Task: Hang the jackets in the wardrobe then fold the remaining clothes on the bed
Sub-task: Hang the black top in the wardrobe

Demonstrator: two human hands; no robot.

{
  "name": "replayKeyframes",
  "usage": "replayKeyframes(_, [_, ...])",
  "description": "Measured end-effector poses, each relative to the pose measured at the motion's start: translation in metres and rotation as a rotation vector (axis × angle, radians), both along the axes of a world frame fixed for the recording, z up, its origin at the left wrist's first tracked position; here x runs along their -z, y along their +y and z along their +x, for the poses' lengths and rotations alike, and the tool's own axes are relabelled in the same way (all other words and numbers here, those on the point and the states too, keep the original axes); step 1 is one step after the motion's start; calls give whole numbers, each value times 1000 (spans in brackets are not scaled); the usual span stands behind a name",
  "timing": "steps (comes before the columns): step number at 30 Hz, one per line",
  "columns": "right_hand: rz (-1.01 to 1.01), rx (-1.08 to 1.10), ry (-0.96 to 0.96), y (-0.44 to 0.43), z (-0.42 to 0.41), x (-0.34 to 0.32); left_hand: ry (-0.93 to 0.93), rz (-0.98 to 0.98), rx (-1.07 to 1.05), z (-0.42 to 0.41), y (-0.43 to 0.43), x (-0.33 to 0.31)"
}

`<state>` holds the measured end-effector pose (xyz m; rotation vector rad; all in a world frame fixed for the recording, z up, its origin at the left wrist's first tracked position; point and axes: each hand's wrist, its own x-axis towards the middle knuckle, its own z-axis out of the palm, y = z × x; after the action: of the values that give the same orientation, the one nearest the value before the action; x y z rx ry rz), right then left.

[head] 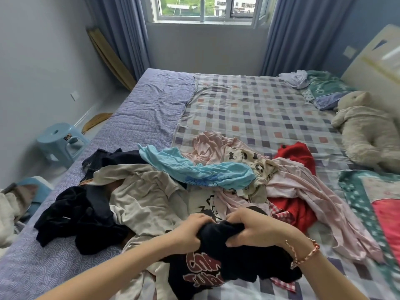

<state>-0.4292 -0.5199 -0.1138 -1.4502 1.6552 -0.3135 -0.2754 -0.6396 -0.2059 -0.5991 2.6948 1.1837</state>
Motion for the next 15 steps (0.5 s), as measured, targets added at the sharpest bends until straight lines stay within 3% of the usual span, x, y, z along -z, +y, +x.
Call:
replayKeyframes(2, [-10,-40,41,7,-2,-4,-24,-60,91,2,-1,7])
replayKeyframes(5, [-19,5,-77,23,-12,-10,63,-45,160,11,-1,13])
replayKeyframes(8, [-18,200,-276,32,-24,-6,192,-6,129,19,3,8])
replayKeyframes(10, [-81,380,-303,34,-32,8,250,5,54,21,4,4])
replayKeyframes(12, [-149,497,-239,36,-41,29,250,42,-59,24,1,4])
replayKeyframes(15, [-137,570,140,42,-51,68,219,32,-97,31,2,8])
